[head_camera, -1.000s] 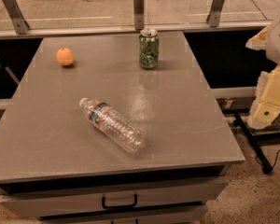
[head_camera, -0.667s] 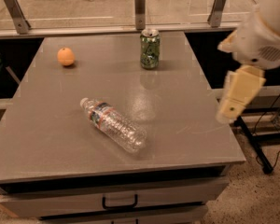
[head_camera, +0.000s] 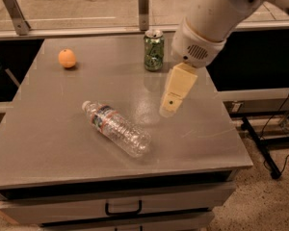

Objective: Place water bottle upright

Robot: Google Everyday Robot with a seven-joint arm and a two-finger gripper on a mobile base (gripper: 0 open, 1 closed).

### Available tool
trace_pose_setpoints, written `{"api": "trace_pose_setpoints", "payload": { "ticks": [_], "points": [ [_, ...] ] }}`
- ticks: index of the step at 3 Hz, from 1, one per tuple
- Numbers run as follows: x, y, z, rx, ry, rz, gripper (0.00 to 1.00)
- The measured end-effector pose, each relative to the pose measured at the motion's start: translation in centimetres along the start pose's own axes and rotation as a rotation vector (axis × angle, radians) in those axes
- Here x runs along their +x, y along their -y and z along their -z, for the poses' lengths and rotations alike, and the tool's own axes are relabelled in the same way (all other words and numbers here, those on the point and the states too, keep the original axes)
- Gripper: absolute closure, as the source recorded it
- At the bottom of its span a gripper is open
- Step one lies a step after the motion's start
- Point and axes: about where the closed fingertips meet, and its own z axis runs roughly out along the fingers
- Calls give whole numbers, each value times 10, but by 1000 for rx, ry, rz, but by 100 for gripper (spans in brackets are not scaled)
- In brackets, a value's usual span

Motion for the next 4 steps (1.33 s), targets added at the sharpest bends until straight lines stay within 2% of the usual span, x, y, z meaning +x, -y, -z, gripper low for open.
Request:
{"api": "trace_pose_setpoints", "payload": {
  "ticks": [1, 2, 3, 4],
  "points": [
    [-42, -12, -18, -79, 13, -34, 0],
    [-83, -34, -34, -135, 12, -64, 0],
    [-111, -57, -49, -155, 14, -113, 0],
    [-126, -69, -74, -139, 17, -161, 0]
  ]
}}
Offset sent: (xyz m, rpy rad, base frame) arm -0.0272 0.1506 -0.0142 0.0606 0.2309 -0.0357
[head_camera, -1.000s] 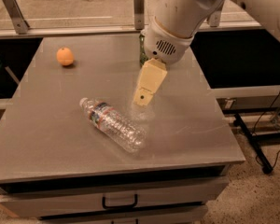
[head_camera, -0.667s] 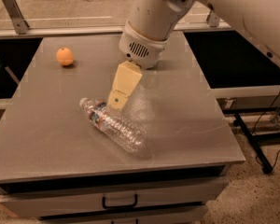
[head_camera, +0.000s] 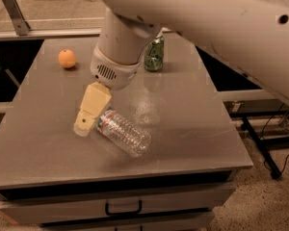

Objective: Place water bottle upright

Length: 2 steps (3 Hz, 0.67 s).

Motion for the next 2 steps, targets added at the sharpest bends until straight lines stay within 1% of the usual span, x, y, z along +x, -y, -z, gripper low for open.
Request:
{"api": "trace_pose_setpoints", "payload": {
  "ticks": [1, 2],
  "points": [
    [-5, 8, -29, 17, 1, -54, 0],
    [-5, 15, -56, 20, -27, -92, 16]
  ]
}}
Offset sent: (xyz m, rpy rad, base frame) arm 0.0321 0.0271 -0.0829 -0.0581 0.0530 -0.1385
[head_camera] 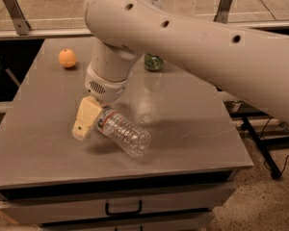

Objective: Place water bottle upright

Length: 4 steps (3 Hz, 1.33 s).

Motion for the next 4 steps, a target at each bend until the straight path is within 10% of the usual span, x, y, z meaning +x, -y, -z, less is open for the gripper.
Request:
{"api": "trace_pose_setpoints", "payload": {
  "ticks": [2, 4],
  "points": [
    [-9, 17, 4, 32, 42, -35, 63],
    [-74, 57, 109, 49, 400, 108, 100]
  ]
}}
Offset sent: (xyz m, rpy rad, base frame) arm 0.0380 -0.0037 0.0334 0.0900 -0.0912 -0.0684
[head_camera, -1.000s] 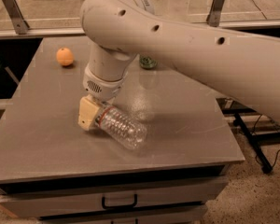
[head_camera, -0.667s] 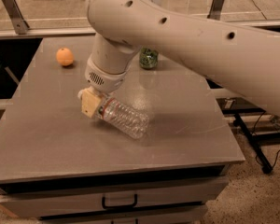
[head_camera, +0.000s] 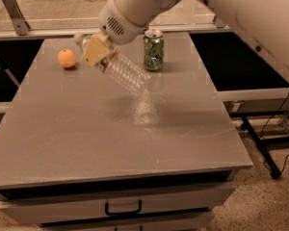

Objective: Place water bottle upright

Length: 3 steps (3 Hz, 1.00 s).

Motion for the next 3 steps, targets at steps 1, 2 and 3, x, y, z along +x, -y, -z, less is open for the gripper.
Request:
{"api": "trace_pose_setpoints", "payload": {
  "ticks": [1, 2, 3],
  "points": [
    [-29, 6, 26, 21, 73, 87, 100],
    [-25, -3, 22, 11, 94, 74, 100],
    [-17, -27, 11, -33, 174, 78, 100]
  ]
}}
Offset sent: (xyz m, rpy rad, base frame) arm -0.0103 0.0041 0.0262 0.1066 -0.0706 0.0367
